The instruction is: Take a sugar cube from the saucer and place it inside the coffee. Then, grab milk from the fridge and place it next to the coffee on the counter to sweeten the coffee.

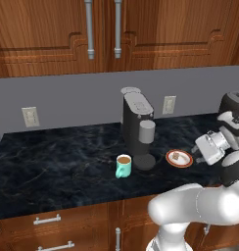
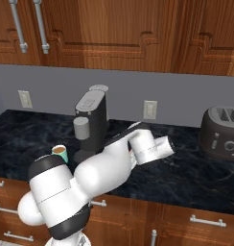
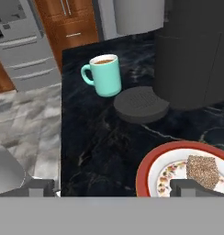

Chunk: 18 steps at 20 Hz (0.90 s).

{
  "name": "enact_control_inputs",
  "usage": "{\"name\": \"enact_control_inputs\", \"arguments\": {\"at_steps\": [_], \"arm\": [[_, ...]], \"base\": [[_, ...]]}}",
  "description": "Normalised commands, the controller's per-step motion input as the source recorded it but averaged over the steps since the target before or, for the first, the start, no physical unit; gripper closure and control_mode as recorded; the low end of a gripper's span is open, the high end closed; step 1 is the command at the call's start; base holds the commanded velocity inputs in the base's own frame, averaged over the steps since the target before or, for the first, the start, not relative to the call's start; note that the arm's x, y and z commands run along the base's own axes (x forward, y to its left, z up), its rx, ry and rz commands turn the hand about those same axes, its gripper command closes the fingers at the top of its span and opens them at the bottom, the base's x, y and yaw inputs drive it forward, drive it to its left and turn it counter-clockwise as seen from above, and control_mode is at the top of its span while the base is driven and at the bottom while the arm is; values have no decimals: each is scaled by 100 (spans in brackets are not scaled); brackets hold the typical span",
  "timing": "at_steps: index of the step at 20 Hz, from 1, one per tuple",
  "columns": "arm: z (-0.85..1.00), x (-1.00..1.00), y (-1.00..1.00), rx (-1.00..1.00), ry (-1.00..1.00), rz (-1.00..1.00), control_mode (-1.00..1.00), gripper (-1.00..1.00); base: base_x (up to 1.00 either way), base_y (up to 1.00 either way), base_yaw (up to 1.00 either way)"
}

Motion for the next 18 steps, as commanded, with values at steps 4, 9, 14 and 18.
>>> {"name": "enact_control_inputs", "arguments": {"at_steps": [4,9,14,18], "arm": [[-4,41,5,2,-11,0,-100,-100],[-15,33,8,0,-7,0,-100,-100],[-30,22,13,0,-5,0,-100,-100],[-33,33,5,0,-2,0,-100,-100]], "base": [[0,0,0],[0,0,0],[0,0,0],[0,0,0]]}}
